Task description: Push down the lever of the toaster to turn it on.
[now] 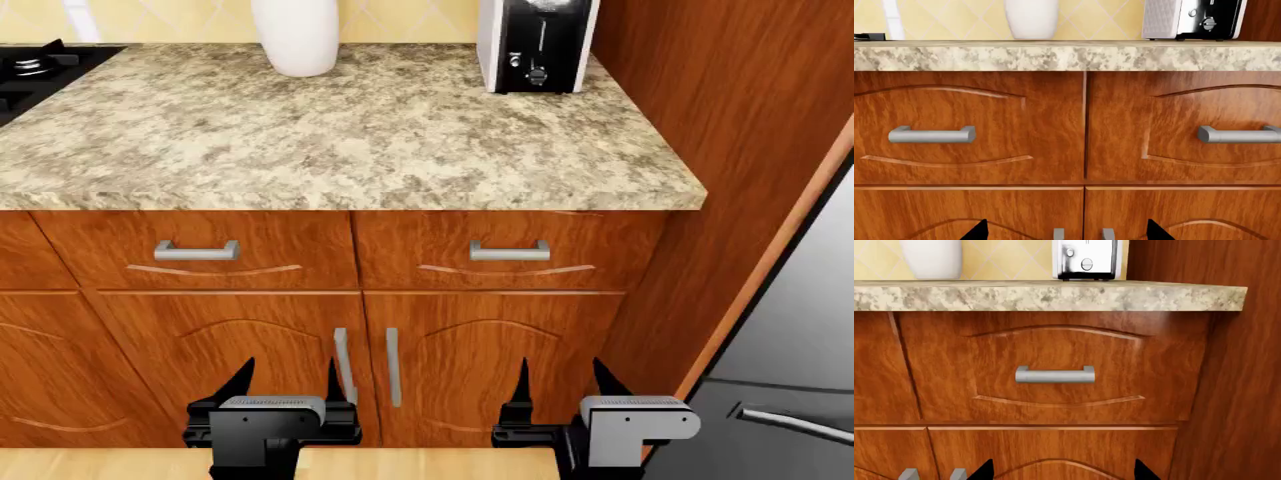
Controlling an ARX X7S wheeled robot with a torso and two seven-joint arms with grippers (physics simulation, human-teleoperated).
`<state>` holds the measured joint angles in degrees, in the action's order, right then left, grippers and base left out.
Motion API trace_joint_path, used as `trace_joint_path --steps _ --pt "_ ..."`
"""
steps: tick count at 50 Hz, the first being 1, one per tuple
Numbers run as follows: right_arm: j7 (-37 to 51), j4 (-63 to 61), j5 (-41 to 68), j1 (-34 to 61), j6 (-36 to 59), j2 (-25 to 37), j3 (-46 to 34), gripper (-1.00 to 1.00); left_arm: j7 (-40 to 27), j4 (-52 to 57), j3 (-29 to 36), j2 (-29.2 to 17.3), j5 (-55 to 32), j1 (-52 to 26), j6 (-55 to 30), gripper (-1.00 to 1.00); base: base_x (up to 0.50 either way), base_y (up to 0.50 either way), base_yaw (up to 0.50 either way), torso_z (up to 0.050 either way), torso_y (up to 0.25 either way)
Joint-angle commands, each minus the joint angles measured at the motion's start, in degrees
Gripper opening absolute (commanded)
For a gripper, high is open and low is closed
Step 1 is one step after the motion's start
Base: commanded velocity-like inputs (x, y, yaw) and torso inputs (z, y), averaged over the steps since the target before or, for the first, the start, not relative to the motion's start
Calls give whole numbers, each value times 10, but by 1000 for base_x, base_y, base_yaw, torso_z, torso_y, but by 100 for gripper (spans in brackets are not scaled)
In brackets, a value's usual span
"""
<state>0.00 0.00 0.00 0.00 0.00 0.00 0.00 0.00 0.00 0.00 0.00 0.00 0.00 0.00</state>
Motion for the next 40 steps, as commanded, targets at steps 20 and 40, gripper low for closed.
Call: trace_joint_path --steps 20,40 --pt "42 7 18 2 -3 35 -49 100 -76 257 -53 -37 -159 25 -109 100 0 0 0 0 0" --pt "59 7 29 5 -2 49 -66 100 -388 599 -423 -294 -582 374 309 100 0 0 0 0 0"
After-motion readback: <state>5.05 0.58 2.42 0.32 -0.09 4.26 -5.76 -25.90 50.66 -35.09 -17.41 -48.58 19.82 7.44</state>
